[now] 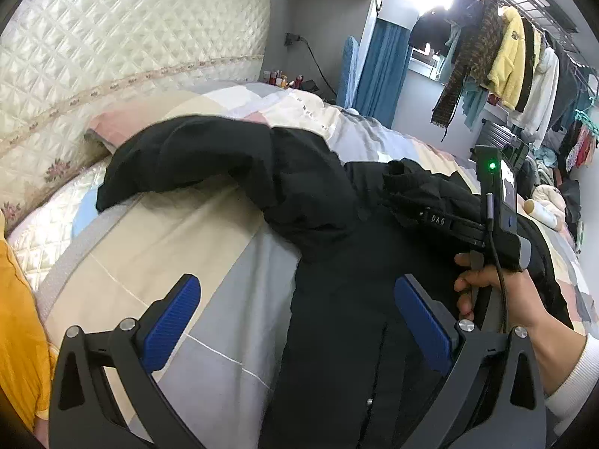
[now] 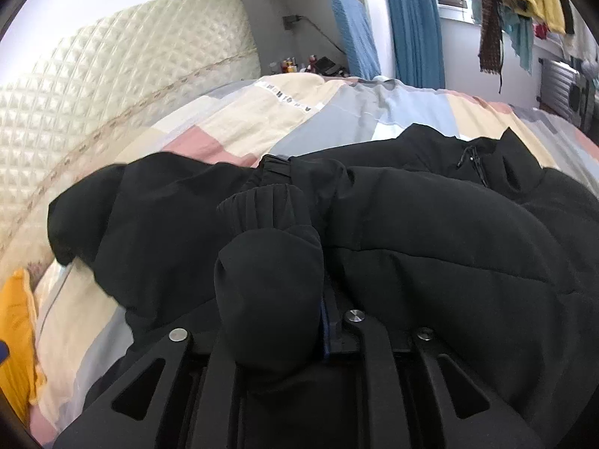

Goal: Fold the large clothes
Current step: 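Lift the sleeve with the right gripper and fold it across the jacket body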

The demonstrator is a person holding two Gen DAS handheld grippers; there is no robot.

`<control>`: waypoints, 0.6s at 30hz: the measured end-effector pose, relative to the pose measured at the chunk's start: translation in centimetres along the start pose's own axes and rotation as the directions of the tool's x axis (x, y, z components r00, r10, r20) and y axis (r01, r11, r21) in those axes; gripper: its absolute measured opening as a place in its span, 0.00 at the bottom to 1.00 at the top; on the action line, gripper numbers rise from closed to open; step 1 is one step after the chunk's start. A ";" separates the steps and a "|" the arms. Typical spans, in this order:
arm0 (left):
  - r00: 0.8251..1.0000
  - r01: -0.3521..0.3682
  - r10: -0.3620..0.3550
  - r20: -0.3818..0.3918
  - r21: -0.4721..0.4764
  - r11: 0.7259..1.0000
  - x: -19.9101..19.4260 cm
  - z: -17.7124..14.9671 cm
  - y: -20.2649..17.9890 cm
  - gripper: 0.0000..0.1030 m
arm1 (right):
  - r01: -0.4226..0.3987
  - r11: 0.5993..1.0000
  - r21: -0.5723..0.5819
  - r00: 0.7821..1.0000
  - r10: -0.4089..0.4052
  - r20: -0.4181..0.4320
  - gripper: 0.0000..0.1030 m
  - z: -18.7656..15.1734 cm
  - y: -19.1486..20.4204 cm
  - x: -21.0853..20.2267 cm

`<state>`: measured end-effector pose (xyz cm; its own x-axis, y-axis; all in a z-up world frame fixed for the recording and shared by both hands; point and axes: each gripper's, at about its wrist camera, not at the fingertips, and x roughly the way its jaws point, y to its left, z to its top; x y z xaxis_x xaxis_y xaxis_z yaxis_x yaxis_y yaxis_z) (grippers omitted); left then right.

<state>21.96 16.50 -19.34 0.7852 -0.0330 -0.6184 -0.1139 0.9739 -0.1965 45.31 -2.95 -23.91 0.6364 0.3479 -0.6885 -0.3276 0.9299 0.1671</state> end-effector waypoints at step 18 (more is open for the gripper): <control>0.998 0.047 -0.047 0.051 -0.006 0.999 -6.7 2.7 -3.3 1.00 | -0.011 0.999 -0.039 0.994 0.015 0.105 0.72 1.2 -0.3 -12.3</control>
<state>18.71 14.14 -12.52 0.8198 -0.0673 -0.5687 -0.0799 0.9699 -0.2299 38.40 -7.31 -14.67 0.7013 0.3725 -0.6078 -0.3613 0.9207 0.1474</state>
